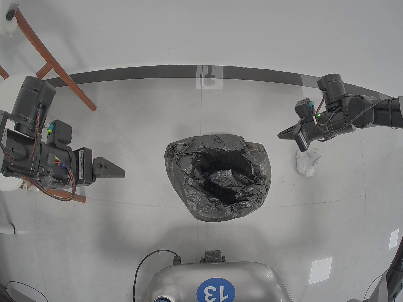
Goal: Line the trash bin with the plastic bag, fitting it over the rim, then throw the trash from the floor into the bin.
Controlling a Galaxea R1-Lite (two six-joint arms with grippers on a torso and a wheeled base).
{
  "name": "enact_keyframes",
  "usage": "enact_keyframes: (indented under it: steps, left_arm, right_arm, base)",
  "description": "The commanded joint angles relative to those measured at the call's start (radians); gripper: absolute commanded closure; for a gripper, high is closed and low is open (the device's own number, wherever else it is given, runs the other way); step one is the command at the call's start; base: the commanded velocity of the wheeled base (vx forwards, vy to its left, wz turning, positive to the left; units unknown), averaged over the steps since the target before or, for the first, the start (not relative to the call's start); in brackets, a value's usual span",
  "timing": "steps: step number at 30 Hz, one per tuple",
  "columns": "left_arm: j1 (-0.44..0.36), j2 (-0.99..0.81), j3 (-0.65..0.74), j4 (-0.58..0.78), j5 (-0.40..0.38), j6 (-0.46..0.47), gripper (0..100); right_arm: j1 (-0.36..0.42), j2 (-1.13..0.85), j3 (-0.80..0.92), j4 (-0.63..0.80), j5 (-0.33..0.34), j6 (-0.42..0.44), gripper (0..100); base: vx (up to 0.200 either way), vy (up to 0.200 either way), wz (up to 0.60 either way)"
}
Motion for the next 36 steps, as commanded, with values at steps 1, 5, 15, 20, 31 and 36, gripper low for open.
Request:
enact_keyframes:
  steps: [1,5,15,20,31,36]
  left_arm:
    - [0.001,0.004,0.002,-0.006,0.002,-0.001,0]
    - [0.001,0.005,0.002,-0.007,0.002,-0.001,0]
    - [0.001,0.004,0.007,-0.007,0.003,0.000,0]
    - [0.001,0.007,0.005,-0.007,0.002,0.005,0]
    - [0.008,0.025,0.024,-0.115,-0.001,0.002,0]
    - [0.008,0.022,0.036,-0.115,-0.001,0.003,0]
  right_arm:
    - [-0.037,-0.001,-0.044,0.001,0.001,0.002,100]
    - [-0.040,-0.001,-0.050,0.003,0.002,0.002,100]
    - [-0.008,0.008,-0.039,0.003,0.002,0.004,0]
    - [0.000,0.008,-0.036,0.005,0.002,0.005,0]
    - [0.038,0.006,-0.038,0.005,0.002,0.004,0]
    - [0.077,0.031,-0.038,0.037,0.002,0.002,0]
  base:
    - [0.000,0.000,0.00]
    - [0.000,0.000,0.00]
    - [0.000,0.000,0.00]
    - [0.000,0.000,0.00]
    - [0.109,0.000,0.00]
    - [0.000,0.000,0.00]
